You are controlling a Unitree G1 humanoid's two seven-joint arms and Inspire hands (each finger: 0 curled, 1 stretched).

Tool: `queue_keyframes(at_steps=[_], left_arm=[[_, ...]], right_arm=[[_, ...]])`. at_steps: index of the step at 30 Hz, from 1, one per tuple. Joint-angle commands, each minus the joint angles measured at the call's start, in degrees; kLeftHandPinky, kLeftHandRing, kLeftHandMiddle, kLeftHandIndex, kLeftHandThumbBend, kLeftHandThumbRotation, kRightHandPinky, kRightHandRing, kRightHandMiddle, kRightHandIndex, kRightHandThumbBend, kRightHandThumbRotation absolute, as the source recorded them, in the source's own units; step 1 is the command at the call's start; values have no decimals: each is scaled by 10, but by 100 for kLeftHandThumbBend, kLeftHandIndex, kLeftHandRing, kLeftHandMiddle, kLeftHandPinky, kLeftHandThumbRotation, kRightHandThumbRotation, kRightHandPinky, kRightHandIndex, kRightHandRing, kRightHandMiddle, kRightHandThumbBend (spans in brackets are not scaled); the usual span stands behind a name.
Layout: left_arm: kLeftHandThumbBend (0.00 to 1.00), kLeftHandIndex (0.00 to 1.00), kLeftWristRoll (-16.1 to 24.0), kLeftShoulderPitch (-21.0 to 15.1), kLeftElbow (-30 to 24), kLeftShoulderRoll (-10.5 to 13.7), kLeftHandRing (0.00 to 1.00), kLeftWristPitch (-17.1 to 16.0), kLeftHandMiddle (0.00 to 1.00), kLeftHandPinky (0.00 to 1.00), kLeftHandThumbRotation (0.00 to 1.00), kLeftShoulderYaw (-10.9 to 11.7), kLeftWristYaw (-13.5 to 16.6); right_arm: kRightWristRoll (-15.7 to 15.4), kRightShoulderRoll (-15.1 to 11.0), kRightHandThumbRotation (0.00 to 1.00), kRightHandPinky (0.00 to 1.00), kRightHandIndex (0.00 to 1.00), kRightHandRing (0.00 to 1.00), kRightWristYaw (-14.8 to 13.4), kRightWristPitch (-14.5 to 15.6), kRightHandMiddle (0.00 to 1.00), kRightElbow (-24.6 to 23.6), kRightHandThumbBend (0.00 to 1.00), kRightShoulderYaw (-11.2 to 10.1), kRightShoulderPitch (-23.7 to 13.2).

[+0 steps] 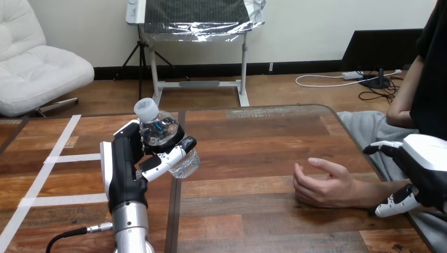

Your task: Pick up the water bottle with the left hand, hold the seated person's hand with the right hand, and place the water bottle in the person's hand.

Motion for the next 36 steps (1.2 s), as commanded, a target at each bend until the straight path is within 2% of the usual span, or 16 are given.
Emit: queue_keyframes(at_steps=[1, 15, 36], left_arm=[[68, 47, 4, -27, -32, 4, 42, -29, 45, 41, 0, -4, -1], [69, 47, -1, -25, -37, -1, 42, -27, 45, 40, 0, -3, -5], [69, 47, -6, -21, -42, 1, 42, -29, 45, 39, 0, 1, -10]], right_arm=[[-10, -20, 0, 82, 84, 88, -3, -2, 88, 9, 81, 13, -56], [-28, -28, 0, 80, 83, 86, 8, -5, 86, 59, 80, 47, -95], [-56, -42, 0, 76, 80, 82, -1, -44, 83, 176, 80, 110, -166]])
